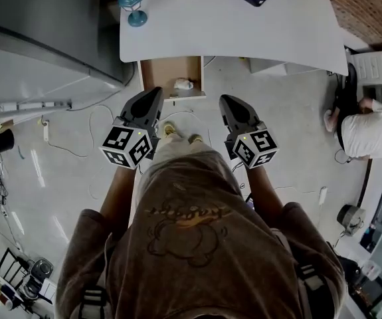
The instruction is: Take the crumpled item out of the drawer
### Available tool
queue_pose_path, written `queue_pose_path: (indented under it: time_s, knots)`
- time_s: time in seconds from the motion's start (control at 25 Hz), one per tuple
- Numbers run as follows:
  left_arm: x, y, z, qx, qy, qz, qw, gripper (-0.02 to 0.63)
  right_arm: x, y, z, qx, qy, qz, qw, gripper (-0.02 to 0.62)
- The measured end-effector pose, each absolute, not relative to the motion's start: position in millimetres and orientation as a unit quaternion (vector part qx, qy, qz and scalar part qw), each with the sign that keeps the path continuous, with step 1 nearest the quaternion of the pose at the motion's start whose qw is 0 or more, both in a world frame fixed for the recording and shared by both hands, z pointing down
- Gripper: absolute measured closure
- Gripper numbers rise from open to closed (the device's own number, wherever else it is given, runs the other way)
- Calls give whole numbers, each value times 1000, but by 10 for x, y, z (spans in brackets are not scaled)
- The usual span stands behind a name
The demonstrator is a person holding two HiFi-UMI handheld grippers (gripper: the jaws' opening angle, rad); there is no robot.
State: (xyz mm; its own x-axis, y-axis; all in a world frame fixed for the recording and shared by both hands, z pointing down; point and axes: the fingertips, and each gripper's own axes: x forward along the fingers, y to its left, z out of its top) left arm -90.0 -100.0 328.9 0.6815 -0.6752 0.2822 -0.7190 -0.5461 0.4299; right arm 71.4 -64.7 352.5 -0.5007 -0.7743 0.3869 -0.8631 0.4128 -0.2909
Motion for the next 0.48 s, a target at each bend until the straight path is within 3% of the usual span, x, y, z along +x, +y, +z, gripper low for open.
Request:
queue_pose_path:
  time_s: [0.48]
  knots:
    - [-663, -1521, 4064, 883, -368, 95, 274, 600, 887, -1152, 4170, 499, -822, 253, 110, 598]
